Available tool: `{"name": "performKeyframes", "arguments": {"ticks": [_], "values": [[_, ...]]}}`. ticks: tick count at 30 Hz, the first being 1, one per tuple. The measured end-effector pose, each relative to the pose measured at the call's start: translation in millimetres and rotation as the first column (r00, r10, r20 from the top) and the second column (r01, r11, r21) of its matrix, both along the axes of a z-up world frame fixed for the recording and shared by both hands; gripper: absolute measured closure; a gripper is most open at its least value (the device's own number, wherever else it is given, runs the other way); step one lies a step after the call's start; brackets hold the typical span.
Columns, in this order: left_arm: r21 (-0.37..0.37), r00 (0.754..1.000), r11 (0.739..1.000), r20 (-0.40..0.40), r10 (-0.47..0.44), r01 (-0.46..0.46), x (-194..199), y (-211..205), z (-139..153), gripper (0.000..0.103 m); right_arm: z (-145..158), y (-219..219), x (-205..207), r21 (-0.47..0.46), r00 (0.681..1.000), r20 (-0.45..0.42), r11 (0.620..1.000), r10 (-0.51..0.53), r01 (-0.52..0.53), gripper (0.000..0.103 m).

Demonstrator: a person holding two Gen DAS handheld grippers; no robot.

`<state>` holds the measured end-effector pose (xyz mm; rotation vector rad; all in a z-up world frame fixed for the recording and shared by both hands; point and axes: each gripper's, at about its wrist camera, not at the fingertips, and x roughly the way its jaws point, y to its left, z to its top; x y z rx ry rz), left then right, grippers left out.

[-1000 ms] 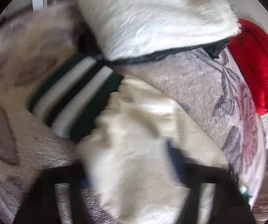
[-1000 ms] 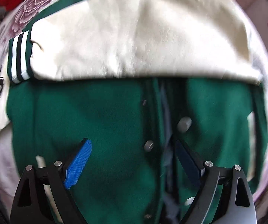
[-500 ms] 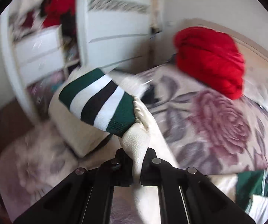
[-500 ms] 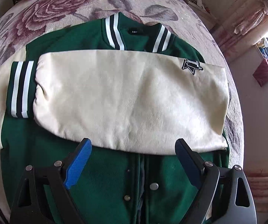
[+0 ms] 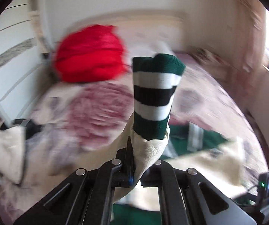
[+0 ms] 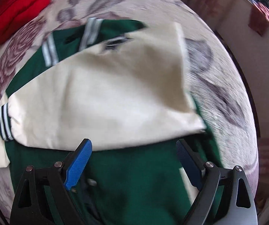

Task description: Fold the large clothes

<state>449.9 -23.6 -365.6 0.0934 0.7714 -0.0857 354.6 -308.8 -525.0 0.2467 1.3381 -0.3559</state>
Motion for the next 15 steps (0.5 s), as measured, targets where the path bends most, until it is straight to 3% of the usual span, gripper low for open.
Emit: {"name": "performKeyframes", "arguments": {"ticks": [3,8,12,15], "values": [[-0.023,0.989,0.993,-0.085,-0.118,0.117,1,-84,-28,0.101,-4,-64,-27,0.032,0.996,-0.024,0.995,-0.089,0.090,0.011],[-0.032,0.950,0.977,-0.231,-0.211,0.209,12,-184,-78,0.101,-20,-143,-62,0.040,0.983,-0.071,0.984,-0.170,0.173,0.011],[0.008,0.901,0.975,-0.384,-0.203,0.223,22,-228,-134,0.100,-31,-187,-78,0.083,0.976,-0.097,0.976,-0.195,0.203,0.011],[0.011,0.878,0.975,-0.437,-0.196,0.223,29,-235,-156,0.095,-41,-210,-85,0.203,0.976,-0.096,0.956,-0.197,0.213,0.011]]}}
